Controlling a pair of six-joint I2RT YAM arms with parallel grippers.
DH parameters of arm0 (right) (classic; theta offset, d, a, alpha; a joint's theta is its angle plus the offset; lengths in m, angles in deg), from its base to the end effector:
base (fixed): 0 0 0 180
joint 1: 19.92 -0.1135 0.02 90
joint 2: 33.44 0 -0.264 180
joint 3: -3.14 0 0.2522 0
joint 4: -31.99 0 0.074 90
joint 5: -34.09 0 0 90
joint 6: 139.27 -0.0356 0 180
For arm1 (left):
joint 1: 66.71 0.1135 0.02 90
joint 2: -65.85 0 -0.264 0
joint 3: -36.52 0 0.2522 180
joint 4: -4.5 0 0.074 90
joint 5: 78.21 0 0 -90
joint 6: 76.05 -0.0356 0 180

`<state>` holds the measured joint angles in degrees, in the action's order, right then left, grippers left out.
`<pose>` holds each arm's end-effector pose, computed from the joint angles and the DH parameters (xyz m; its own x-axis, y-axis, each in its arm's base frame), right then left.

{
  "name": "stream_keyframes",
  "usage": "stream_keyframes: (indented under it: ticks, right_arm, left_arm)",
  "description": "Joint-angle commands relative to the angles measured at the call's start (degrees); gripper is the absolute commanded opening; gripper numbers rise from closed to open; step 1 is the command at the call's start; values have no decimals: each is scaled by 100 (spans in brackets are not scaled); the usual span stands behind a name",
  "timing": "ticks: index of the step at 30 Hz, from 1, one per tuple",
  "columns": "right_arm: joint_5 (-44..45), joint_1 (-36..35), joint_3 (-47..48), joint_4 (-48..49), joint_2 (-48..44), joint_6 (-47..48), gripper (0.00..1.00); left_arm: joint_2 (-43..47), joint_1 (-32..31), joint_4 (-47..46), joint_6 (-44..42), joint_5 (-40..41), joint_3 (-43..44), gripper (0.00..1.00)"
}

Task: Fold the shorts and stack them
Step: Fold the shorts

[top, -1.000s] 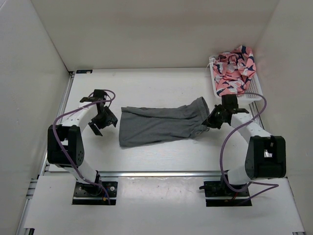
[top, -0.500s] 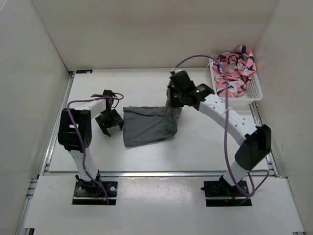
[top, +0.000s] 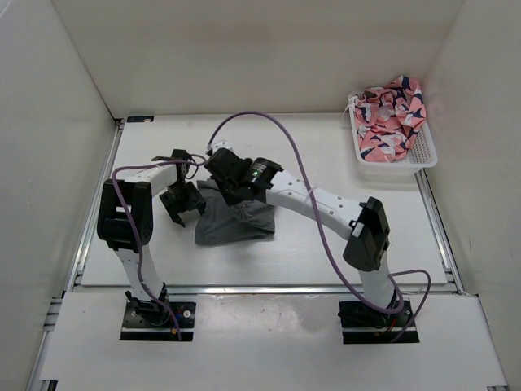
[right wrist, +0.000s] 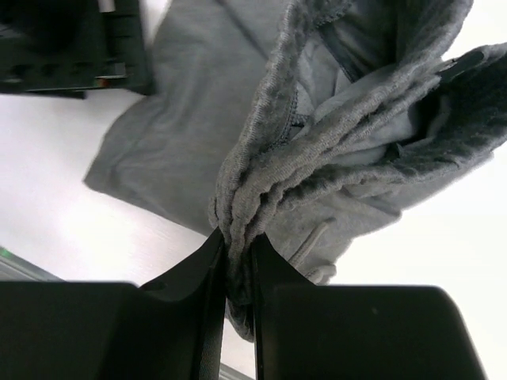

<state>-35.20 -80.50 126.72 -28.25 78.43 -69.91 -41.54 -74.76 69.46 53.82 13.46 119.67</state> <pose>0.2253 0.3739 0.3293 -0.5911 -0.3769 -0.7131 -0.5251 0.8509 -0.0145 0.3273 -0.0452 0.1523 -0.8493 -0.5270 -0.0294 -0.5275 0.8494 0.0134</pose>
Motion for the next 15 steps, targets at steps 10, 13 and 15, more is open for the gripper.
stream_keyframes:
  ticks: [10, 13, 15]
  right_arm:
    - [-76, -358, 1068, 51, 976, 201, 0]
    - [-181, -358, 1068, 113, 1099, 201, 0]
    - [-408, -358, 1120, 165, 1178, 254, 5]
  left_arm:
    - [657, 637, -322, 3, -141, -311, 88]
    - [1053, 1086, -164, -58, -219, -312, 91]
    - [1290, 1244, -75, -59, -334, -312, 92]
